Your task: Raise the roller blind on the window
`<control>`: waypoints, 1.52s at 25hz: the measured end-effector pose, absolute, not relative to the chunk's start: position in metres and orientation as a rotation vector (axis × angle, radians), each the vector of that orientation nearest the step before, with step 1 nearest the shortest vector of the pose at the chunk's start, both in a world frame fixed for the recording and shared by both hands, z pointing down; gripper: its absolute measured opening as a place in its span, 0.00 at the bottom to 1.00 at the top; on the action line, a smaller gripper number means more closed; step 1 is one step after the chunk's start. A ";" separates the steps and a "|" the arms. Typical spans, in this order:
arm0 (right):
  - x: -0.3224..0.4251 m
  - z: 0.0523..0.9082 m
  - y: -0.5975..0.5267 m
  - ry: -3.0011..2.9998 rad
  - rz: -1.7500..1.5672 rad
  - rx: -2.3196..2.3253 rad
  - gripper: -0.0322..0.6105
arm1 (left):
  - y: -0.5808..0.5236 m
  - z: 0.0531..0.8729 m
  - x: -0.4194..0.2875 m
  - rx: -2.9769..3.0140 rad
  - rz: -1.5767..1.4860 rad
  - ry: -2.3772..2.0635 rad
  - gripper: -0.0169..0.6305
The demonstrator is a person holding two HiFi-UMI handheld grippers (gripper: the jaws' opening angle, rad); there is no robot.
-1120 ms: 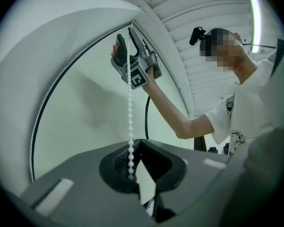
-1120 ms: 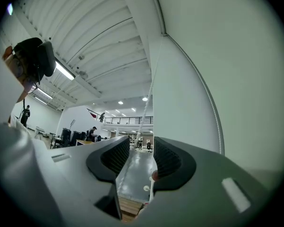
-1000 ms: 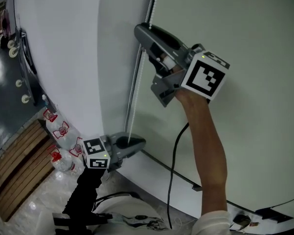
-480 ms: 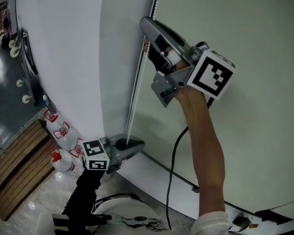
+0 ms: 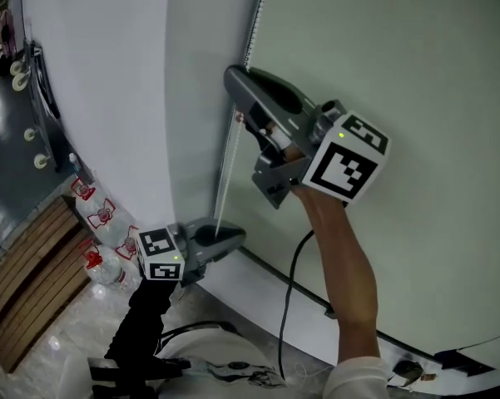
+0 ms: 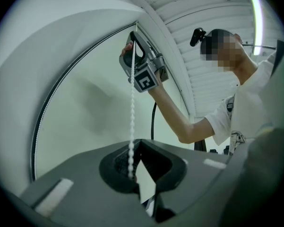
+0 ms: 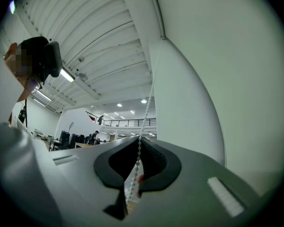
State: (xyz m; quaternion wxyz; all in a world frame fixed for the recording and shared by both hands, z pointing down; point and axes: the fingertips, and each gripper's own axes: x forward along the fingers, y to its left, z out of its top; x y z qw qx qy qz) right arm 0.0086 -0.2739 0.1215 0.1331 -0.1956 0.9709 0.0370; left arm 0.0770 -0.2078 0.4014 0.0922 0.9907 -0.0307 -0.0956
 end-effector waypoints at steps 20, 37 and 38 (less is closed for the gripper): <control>0.013 0.236 -0.272 2.979 -0.114 -0.564 0.30 | -0.206 0.399 0.073 2.950 -0.237 -0.077 0.02; 0.009 0.061 -0.289 2.823 0.151 -0.511 0.23 | -0.187 0.404 0.079 2.963 -0.209 -0.053 0.02; 0.008 0.057 -0.289 2.821 0.151 -0.511 0.23 | -0.186 0.405 0.079 2.967 -0.210 -0.050 0.02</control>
